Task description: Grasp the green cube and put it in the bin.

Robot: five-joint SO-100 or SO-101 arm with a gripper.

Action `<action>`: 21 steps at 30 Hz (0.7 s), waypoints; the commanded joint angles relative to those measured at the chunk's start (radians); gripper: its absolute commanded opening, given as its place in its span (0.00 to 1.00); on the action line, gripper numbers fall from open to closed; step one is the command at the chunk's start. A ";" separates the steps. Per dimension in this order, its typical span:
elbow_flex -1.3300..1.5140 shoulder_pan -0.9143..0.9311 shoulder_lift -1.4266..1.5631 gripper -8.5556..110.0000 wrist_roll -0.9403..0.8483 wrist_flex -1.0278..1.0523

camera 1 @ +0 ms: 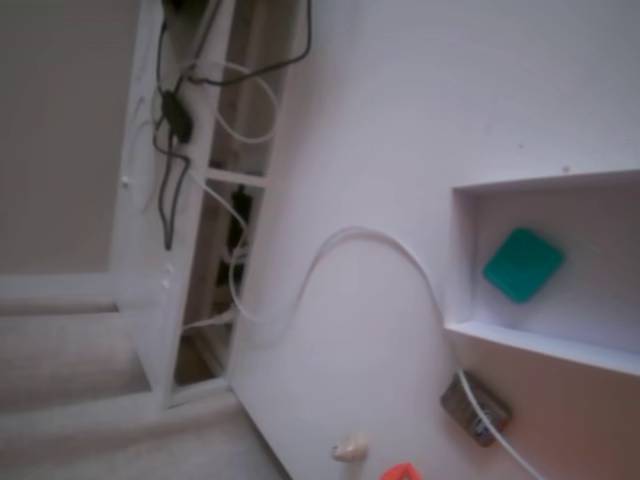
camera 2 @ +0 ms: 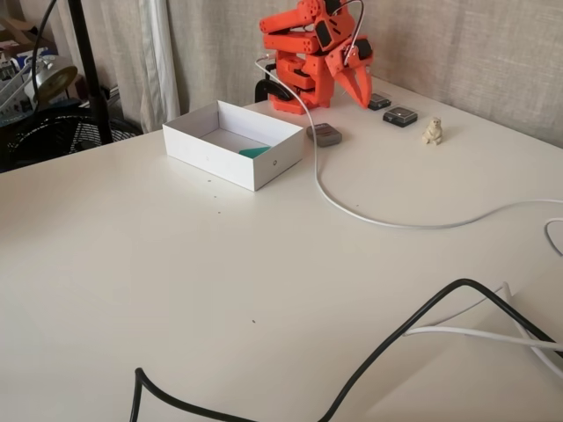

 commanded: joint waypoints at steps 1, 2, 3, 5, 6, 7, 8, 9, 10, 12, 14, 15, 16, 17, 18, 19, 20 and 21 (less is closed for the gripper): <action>-0.002 -0.003 0.008 0.00 0.005 0.002; -0.002 -0.003 0.008 0.00 0.005 0.002; -0.002 -0.003 0.008 0.00 0.005 0.002; -0.002 -0.003 0.008 0.00 0.005 0.002; -0.002 -0.003 0.008 0.00 0.005 0.002; -0.002 -0.003 0.008 0.00 0.005 0.002; -0.002 -0.003 0.008 0.00 0.005 0.002; -0.002 -0.003 0.008 0.00 0.005 0.002; -0.002 -0.003 0.008 0.00 0.005 0.002; -0.002 -0.003 0.008 0.00 0.005 0.002; -0.002 -0.003 0.008 0.00 0.005 0.002; -0.002 -0.003 0.008 0.00 0.005 0.002; -0.002 -0.003 0.008 0.00 0.005 0.002; -0.002 -0.003 0.008 0.00 0.005 0.002; -0.002 -0.003 0.008 0.00 0.005 0.002; -0.002 -0.003 0.008 0.00 0.005 0.002; -0.002 -0.003 0.008 0.00 0.005 0.002; -0.002 -0.003 0.008 0.00 0.005 0.002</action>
